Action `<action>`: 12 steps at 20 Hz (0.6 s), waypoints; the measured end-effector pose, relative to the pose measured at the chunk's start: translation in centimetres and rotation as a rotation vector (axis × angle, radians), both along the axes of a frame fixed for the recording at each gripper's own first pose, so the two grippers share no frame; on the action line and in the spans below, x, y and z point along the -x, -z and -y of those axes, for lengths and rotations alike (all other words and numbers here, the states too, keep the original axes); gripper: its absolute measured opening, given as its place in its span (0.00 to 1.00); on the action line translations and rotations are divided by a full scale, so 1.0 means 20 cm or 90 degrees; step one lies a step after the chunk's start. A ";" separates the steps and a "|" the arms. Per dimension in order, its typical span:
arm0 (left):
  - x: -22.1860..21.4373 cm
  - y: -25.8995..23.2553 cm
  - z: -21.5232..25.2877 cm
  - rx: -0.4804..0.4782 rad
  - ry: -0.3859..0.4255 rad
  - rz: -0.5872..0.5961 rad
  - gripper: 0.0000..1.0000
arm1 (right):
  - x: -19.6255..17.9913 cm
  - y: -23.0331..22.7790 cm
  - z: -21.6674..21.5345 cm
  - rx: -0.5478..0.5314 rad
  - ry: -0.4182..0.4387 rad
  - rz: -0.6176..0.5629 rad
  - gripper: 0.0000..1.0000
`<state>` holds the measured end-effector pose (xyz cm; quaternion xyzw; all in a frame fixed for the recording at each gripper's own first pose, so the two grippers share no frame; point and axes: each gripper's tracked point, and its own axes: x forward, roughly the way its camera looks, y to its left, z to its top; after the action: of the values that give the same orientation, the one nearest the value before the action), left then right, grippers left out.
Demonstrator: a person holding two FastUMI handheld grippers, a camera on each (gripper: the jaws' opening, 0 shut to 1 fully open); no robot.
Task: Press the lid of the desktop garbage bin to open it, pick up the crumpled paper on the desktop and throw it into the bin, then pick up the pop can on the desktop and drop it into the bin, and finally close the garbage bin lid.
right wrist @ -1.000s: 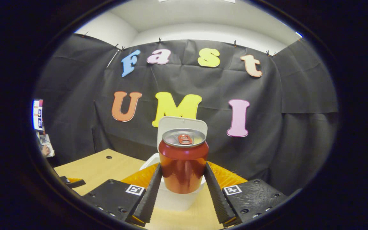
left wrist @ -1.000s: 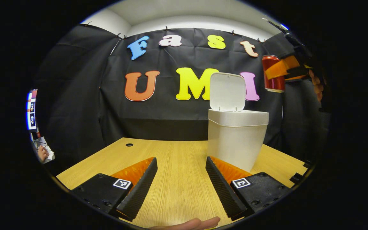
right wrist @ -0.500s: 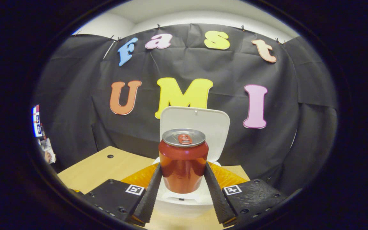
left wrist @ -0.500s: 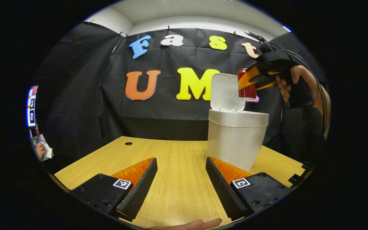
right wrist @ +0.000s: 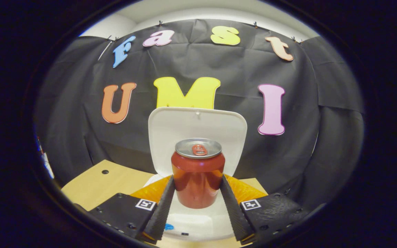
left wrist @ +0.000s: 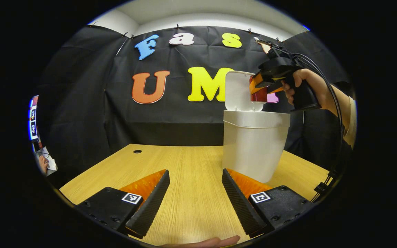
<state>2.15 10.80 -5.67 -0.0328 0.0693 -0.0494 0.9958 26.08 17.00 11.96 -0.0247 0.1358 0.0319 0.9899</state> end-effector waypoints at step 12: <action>-0.02 0.03 -0.05 0.006 -0.009 -0.016 0.98 | -0.04 0.06 0.04 -0.021 0.016 -0.017 0.77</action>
<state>2.51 11.72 -6.17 -0.0388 0.0811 -0.0427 0.9950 26.92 16.15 10.69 -0.0063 0.1490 0.0222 0.9886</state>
